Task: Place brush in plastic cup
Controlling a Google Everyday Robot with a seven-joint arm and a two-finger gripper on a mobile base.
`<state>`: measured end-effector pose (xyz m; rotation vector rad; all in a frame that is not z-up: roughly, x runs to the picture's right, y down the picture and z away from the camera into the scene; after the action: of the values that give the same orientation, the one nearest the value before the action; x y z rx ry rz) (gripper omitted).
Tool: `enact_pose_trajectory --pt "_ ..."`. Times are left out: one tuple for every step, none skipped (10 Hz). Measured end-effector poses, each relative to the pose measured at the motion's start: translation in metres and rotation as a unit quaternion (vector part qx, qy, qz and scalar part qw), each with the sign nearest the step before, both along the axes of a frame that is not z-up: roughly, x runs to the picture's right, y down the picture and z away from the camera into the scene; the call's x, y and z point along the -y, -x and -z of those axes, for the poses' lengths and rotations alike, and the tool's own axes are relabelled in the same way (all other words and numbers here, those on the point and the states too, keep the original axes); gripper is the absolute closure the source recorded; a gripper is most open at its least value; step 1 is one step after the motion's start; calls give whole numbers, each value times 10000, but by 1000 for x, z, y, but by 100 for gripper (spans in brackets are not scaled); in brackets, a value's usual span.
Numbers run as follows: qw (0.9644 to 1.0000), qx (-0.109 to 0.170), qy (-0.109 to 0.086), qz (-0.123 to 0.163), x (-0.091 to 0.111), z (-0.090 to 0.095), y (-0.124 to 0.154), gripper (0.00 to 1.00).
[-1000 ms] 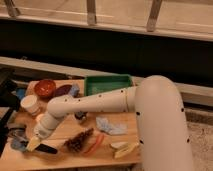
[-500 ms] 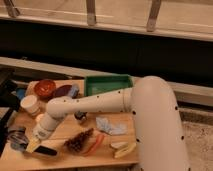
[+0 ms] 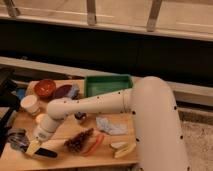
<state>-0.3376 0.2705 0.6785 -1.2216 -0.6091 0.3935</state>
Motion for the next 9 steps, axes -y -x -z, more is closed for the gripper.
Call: enact_pose_trajectory --pt "10000 26 37 8 -3 -1 -1 87" --pt "10000 40 60 6 -4 -1 -1 78" --pt "10000 37 86 -12 -6 -2 -2 67" --pt "9999 36 102 -33 -6 -4 -4 57" --pt "9999 36 110 -51 -6 -5 -4 49" --pt "9999 38 120 -65 -6 -7 -4 39" --pt "9999 37 134 -81 -6 -9 -5 26" --pt "9999 37 139 -89 -6 -11 -6 23" --pt "9998 39 146 -104 -6 -12 -6 22"
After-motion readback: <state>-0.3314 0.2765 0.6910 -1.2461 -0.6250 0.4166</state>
